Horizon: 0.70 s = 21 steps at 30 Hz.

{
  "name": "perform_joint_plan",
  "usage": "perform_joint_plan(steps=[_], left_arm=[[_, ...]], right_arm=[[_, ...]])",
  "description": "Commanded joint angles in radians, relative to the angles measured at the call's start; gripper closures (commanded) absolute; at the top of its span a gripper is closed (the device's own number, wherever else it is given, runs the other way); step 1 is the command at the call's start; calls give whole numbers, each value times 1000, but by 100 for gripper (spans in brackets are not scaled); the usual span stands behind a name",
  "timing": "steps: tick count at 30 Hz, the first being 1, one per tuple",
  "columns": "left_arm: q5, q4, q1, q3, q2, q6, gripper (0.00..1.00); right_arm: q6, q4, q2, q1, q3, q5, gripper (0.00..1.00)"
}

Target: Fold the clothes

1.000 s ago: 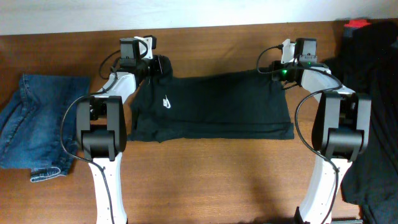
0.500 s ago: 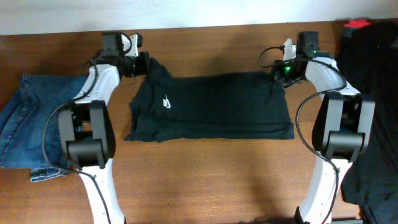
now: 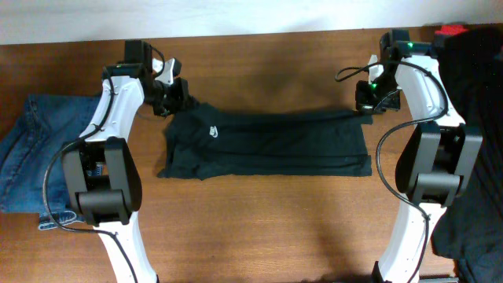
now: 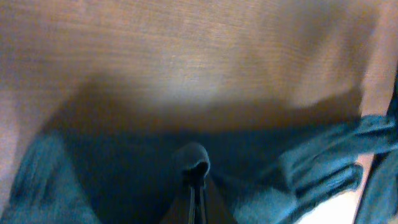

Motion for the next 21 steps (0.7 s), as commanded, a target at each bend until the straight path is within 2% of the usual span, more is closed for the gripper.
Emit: perform_joint_plan(steps=[1, 3, 4, 8, 10, 13, 16, 17, 18, 19, 21], left_arm=[[10, -90, 32, 7, -42, 46, 100], [8, -143, 43, 7, -42, 69, 100], [-1, -178, 51, 7, -42, 76, 100], [-32, -215, 70, 7, -42, 87, 100], [-39, -230, 74, 7, -42, 87, 100], [-47, -257, 77, 7, -42, 87, 100], [-57, -301, 77, 7, -42, 87, 100], [-71, -309, 77, 7, -42, 87, 82], [-77, -314, 77, 7, -42, 87, 59], [-80, -320, 77, 7, -42, 87, 48], [-80, -328, 77, 7, -42, 87, 43]], right_arm=[[5, -25, -33, -5, 21, 81, 96], [5, -40, -33, -5, 21, 81, 95], [4, -49, -33, -5, 21, 81, 90], [4, -76, -33, -5, 21, 81, 82], [4, -104, -33, -5, 21, 81, 81], [4, -154, -33, -5, 21, 81, 68], [1, -179, -33, -5, 21, 86, 67], [1, -178, -33, -5, 21, 85, 67], [1, -173, -33, -5, 21, 85, 66], [1, -164, -33, -4, 21, 84, 66], [1, -145, -33, -1, 21, 76, 66]])
